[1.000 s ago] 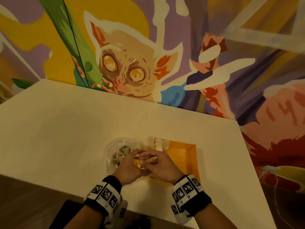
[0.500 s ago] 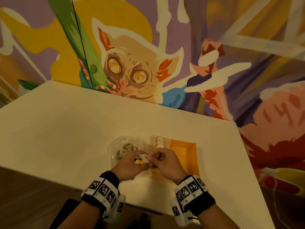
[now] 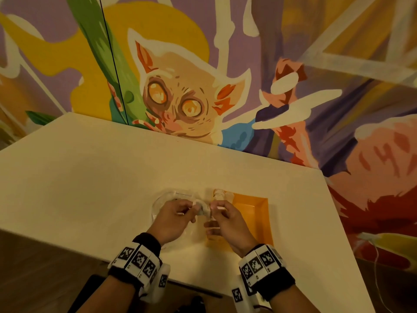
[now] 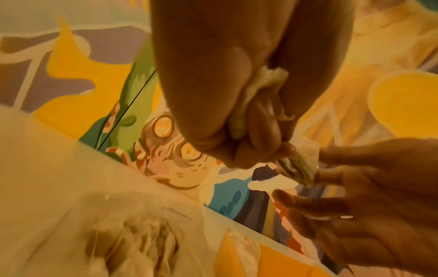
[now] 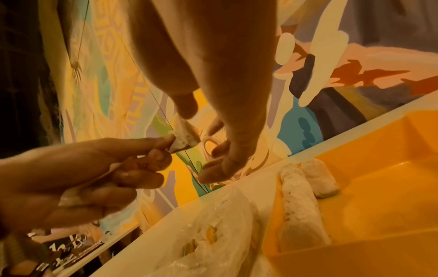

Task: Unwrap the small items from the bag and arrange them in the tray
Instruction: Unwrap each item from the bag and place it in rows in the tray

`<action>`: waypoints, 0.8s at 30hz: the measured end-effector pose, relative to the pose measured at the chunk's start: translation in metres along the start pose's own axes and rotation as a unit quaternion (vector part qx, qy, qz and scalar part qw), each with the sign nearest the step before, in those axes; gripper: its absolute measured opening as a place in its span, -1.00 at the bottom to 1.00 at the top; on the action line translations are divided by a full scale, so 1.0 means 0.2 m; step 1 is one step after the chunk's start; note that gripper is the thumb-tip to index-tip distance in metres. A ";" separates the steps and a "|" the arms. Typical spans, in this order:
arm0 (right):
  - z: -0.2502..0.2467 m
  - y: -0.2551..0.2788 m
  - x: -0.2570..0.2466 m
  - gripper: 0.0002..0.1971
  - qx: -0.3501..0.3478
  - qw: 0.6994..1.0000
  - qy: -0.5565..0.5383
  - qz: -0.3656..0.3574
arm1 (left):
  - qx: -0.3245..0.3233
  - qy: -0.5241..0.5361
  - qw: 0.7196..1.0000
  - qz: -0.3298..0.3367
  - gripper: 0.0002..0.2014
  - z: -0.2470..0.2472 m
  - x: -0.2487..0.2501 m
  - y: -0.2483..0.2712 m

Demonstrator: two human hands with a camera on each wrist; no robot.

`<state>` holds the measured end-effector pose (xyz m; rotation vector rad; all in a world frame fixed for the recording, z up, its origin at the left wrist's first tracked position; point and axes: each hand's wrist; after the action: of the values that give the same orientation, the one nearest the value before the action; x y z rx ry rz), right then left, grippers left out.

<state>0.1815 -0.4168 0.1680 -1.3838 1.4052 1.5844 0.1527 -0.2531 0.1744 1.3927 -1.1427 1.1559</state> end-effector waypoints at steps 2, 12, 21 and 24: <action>-0.01 -0.01 0.01 -0.67 0.006 0.997 0.061 -0.051 | -0.016 -0.042 0.998 0.038 -0.80 -0.02 0.01 -0.02; -0.01 -0.05 0.04 -0.97 0.041 0.991 0.064 -0.113 | 0.003 -0.186 0.979 0.083 -0.86 -0.10 0.09 -0.08; -0.03 -0.07 0.04 -0.81 0.046 0.984 0.080 -0.150 | 0.012 -0.207 0.970 0.124 -0.92 -0.07 0.14 -0.09; -0.04 -0.08 0.00 -0.91 0.083 0.974 0.093 -0.187 | -0.014 -0.234 0.960 0.155 -0.91 -0.05 0.17 -0.09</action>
<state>0.1992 -0.4204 0.1630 -1.6142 1.2558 1.0964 0.1744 -0.2444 0.2068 1.5490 -1.7556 1.0410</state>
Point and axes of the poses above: each hand's wrist, its own y-axis away from the middle knuckle, its own z-axis out of the palm, x = y × z, and after that the axes turned 9 degrees about y, right-handed
